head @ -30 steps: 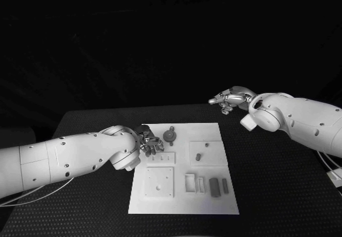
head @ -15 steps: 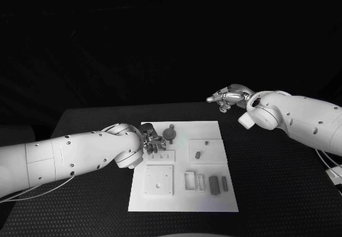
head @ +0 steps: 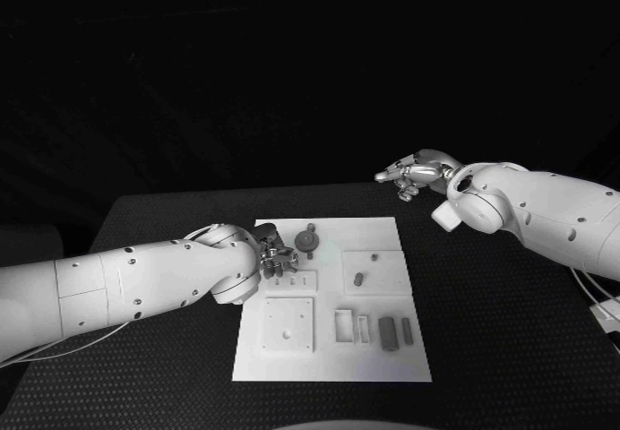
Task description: Assemble the parts on the task board
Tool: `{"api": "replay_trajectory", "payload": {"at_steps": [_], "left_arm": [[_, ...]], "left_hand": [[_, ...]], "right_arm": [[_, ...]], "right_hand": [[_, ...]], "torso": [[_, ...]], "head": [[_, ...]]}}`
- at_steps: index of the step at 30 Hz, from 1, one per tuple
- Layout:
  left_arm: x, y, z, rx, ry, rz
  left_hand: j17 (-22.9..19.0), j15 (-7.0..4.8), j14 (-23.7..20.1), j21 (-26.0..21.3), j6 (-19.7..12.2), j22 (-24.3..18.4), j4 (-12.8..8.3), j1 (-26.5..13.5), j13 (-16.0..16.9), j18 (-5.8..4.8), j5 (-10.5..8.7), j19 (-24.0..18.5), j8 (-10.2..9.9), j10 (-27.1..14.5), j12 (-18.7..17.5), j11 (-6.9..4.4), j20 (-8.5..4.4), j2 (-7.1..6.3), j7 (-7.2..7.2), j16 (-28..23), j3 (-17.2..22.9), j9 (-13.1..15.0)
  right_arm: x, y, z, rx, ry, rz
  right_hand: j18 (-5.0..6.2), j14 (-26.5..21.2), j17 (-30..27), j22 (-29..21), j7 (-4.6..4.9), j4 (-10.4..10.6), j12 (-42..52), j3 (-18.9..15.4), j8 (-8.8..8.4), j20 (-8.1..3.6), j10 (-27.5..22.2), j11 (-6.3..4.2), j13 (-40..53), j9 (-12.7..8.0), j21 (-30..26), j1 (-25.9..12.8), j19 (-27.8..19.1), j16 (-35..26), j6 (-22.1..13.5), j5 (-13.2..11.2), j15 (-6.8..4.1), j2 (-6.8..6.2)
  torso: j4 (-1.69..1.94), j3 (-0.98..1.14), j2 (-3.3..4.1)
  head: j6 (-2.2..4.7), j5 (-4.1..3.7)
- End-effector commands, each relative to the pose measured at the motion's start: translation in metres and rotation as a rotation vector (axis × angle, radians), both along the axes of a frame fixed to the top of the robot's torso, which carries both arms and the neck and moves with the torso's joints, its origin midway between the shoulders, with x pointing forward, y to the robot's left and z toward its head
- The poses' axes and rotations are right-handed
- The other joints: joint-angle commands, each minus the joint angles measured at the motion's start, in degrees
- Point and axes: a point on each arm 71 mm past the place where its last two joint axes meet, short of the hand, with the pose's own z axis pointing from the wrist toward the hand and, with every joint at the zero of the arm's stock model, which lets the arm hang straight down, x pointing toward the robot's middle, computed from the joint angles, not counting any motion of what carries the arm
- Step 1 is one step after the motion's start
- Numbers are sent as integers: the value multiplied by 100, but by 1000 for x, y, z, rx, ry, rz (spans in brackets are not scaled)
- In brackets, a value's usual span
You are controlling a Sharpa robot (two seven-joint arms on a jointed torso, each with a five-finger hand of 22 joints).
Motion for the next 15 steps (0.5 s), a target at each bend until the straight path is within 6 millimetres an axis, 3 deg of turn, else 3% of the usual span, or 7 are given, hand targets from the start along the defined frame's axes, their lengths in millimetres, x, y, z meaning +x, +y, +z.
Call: {"api": "replay_trajectory", "payload": {"at_steps": [1,15], "left_arm": [[-1,-1,-4,21,-3,-8],[-6,2,-20,28,6,-6]], "left_hand": [[-15,19,-40,1,394,11,9,32,2,-36,15,-31,27,109,22,-135,-13,74,-374,29,35,447],[-89,19,-74,-11,392,41,9,28,-1,-36,12,-37,21,100,29,-134,-12,77,-373,103,43,450]], "right_arm": [[1,0,1,6,-12,-7],[1,0,1,6,-7,-3]], "right_hand": [[85,34,-9,8,43,-20,-7,1,-32,-19,20,-4,-8,6,-22,-33,36,-30,0,21,-10,27],[85,37,-13,9,43,-34,-5,7,-36,-20,22,-3,-13,6,-25,-25,36,-32,3,21,-10,45]], "torso": [[-3,-3,-2],[-3,-1,1]], "head": [[-19,-10],[-49,-30]]}}
